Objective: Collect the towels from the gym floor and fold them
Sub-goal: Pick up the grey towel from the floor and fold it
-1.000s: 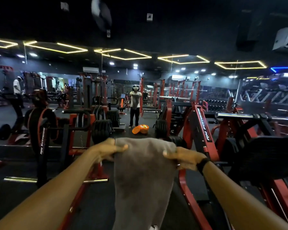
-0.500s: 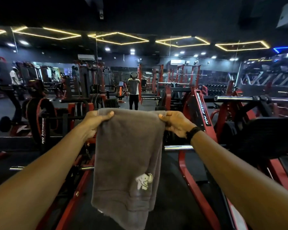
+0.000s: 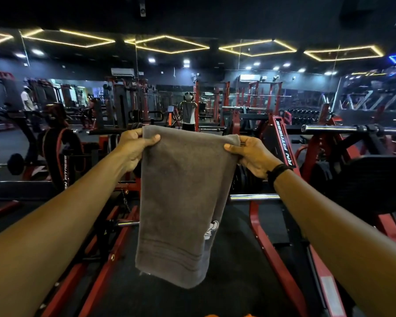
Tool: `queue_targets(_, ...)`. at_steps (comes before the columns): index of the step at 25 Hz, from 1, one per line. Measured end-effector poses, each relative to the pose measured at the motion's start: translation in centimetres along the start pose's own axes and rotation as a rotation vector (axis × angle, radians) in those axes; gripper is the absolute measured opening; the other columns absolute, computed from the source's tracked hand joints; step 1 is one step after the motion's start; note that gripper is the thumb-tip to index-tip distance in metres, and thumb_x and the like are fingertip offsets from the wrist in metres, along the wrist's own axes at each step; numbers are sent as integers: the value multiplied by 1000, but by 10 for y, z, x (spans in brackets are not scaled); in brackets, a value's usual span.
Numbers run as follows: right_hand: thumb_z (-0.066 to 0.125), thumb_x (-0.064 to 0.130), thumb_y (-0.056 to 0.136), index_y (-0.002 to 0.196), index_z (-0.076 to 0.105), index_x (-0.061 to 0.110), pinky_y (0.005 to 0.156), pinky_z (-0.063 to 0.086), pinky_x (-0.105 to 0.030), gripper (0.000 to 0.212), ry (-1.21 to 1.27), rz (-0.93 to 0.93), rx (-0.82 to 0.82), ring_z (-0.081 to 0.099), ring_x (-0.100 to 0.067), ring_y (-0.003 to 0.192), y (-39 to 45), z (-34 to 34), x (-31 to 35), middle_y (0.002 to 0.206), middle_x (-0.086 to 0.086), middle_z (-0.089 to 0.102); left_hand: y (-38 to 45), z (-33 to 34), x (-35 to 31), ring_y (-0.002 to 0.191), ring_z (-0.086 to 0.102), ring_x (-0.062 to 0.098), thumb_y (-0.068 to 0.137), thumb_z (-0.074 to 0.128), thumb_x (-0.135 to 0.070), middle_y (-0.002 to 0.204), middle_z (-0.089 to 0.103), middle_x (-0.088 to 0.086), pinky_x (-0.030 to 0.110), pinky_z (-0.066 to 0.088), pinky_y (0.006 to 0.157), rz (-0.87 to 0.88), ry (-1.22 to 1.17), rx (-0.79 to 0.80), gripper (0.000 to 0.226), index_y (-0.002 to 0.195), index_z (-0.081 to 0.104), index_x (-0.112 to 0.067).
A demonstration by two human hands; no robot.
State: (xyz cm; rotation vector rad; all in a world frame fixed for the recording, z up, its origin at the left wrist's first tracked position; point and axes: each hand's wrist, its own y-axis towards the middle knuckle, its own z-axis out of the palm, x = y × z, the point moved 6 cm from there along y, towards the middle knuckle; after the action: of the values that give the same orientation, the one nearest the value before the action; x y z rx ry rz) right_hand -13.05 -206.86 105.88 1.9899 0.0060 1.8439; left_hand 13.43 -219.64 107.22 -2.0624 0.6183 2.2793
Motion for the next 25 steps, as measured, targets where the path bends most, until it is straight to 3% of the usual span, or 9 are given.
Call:
queue_targets(4,58,10,92,113,63,5,69,53,-27,23,-8,-80,-86,61,-19,93,-2,-8,-3,102,-7,65,-3,-4,-8,98,60,18,76,77,-13,105,67,3,32,50,88,79,230,-46,38,113,66,-8)
queue_targets(8,74,12,80,93,68,14,74,56,-36,14,-177,-121,-214,66,-27,95,0,-23,-10,99,-10,68,-10,-4,-4,88,63,17,73,81,-21,95,68,4,29,53,77,147,435,-40,35,103,69,-9)
queue_targets(11,84,6,67,80,49,19,65,56,-37,40,-159,-66,-300,62,-24,81,-3,-33,-23,81,-5,61,-11,-10,11,79,62,21,64,87,-25,76,60,3,35,56,70,54,489,-58,35,77,57,-13)
queue_targets(15,85,5,64,84,50,15,79,58,-49,42,-367,126,-45,60,-26,90,-12,-32,-29,89,-6,55,-20,10,28,115,57,39,68,84,-11,122,51,26,22,51,49,-251,499,185,74,127,44,5)
queue_targets(16,88,11,59,90,54,11,79,58,-49,46,-328,111,-24,61,-28,94,-10,-33,-16,96,-9,58,-14,14,19,116,56,37,66,84,-11,129,48,29,22,51,50,-218,362,199,80,133,42,4)
queue_targets(18,91,29,53,115,55,5,73,58,-44,76,-13,42,-38,63,-31,101,8,-46,11,118,-15,60,5,13,-3,111,60,26,57,89,-26,133,54,18,31,55,73,-129,-29,194,83,128,50,-6)
queue_targets(19,89,35,57,123,54,9,70,58,-41,79,76,71,28,64,-29,101,11,-42,17,123,-14,61,8,18,-9,113,60,23,51,92,-36,131,59,10,39,53,86,-125,-46,285,90,129,52,-13)
queue_targets(22,71,17,81,110,65,11,70,59,-32,31,-80,308,269,70,-18,86,-19,-15,-22,102,-9,70,-20,33,30,113,62,23,54,91,-37,121,67,2,46,46,101,-307,335,633,82,127,58,-18)
queue_targets(25,75,26,75,100,64,1,67,56,-30,38,-67,279,96,65,-17,69,-16,-24,-41,86,-11,68,-24,36,39,100,68,26,64,84,-31,112,70,13,39,53,90,-283,201,458,54,112,69,-11)
